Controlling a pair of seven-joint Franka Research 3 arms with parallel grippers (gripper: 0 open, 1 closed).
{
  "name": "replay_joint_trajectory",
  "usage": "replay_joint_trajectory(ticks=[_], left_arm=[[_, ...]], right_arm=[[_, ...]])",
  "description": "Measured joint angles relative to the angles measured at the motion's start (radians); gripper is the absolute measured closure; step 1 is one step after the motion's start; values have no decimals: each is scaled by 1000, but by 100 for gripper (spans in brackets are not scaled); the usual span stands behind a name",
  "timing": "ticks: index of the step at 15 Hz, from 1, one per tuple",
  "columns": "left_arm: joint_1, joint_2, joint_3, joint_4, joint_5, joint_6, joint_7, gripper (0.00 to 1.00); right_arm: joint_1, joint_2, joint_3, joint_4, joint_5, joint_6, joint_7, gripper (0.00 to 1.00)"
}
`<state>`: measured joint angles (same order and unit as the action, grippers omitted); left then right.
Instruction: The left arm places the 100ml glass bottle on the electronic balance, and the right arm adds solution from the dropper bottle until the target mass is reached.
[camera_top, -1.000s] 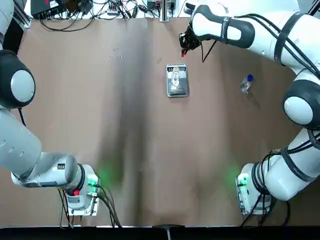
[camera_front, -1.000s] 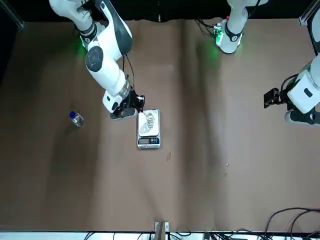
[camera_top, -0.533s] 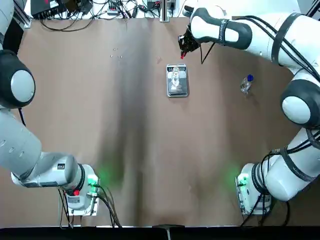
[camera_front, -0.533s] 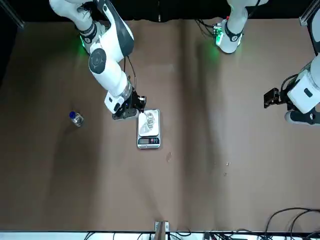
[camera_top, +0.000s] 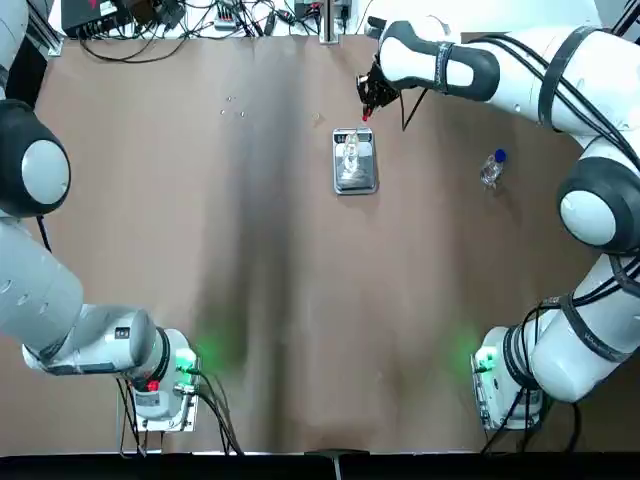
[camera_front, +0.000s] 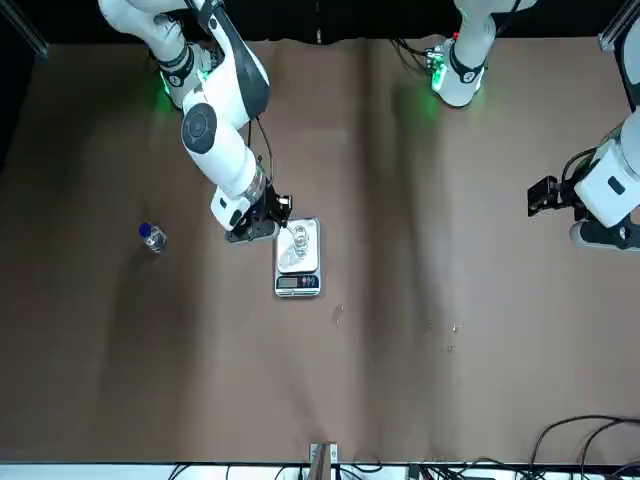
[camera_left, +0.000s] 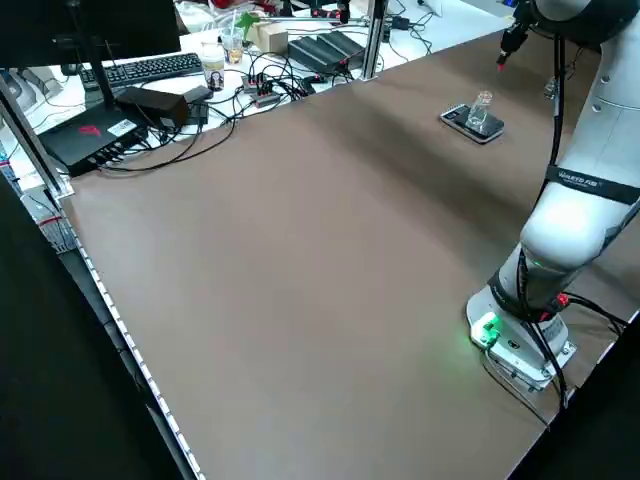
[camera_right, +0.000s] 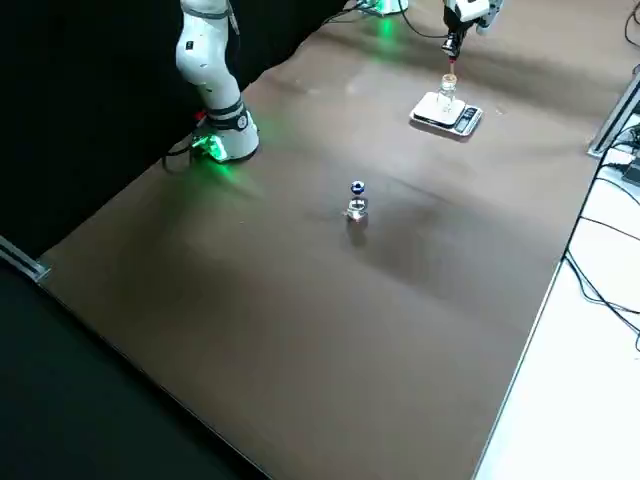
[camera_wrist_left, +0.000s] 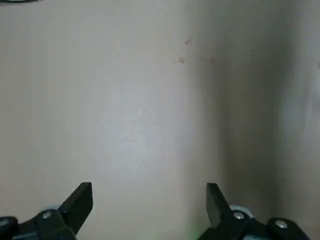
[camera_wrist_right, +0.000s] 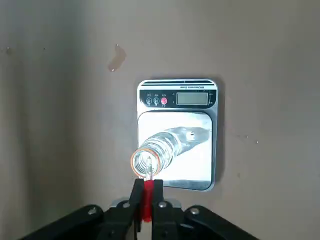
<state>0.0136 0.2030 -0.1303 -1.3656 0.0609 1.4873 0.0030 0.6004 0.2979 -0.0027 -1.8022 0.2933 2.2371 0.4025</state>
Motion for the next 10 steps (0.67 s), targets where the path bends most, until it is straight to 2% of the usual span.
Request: replay_joint_trajectory(ticks=[2, 10], left_arm=[[0, 0, 0, 0, 0, 0, 0, 0], [0, 0, 0, 0, 0, 0, 0, 0]], right_arm=[[0, 0, 0, 0, 0, 0, 0, 94], [2, 1, 0, 0, 0, 0, 17, 96]])
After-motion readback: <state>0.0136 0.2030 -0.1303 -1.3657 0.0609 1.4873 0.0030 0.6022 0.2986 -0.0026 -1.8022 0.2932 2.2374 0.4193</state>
